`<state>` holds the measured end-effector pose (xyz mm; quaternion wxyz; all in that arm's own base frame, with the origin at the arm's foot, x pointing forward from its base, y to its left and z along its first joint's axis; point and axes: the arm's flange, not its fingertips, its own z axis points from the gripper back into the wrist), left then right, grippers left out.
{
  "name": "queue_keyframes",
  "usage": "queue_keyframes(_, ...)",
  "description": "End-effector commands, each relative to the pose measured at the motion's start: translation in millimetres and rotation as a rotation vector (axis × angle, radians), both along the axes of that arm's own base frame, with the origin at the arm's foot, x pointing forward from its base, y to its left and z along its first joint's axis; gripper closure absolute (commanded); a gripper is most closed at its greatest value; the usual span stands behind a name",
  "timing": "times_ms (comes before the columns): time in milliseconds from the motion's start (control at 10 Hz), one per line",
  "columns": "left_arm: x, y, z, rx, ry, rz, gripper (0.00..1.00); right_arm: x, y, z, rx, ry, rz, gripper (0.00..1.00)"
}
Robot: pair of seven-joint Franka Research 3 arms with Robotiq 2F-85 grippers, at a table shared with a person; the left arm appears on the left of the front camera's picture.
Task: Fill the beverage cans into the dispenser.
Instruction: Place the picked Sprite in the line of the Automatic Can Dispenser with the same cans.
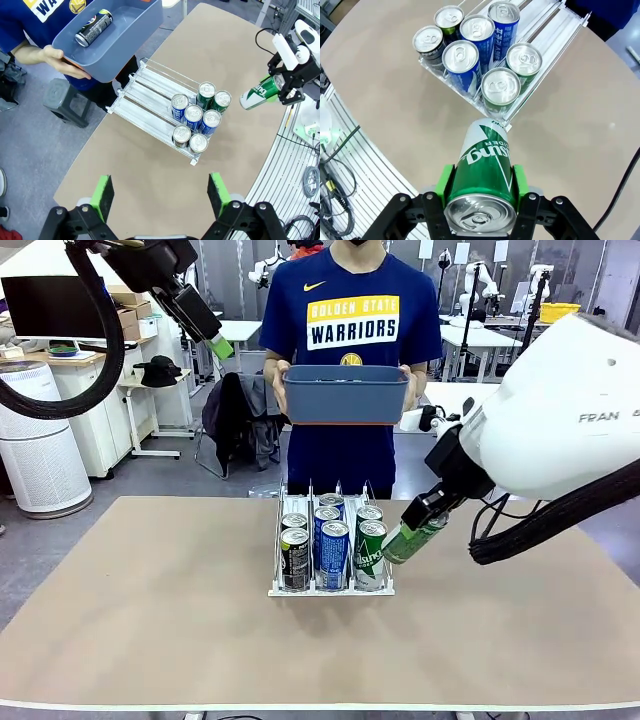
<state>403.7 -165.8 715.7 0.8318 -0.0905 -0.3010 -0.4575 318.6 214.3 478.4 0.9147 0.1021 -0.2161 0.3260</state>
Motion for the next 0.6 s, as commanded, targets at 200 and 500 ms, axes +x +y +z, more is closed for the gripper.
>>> queue_keyframes(200, 0.8, 1.0, -1.6, 0.001, -0.002, 0.003, 0.00, -1.8, 9.4, -34.7, 0.004, 0.032, -0.015, 0.42)
queue_keyframes(500, 0.8, 1.0, -1.6, 0.001, -0.002, 0.003, 0.00, 1.6, 15.4, -42.8, 0.004, 0.034, -0.008, 0.42)
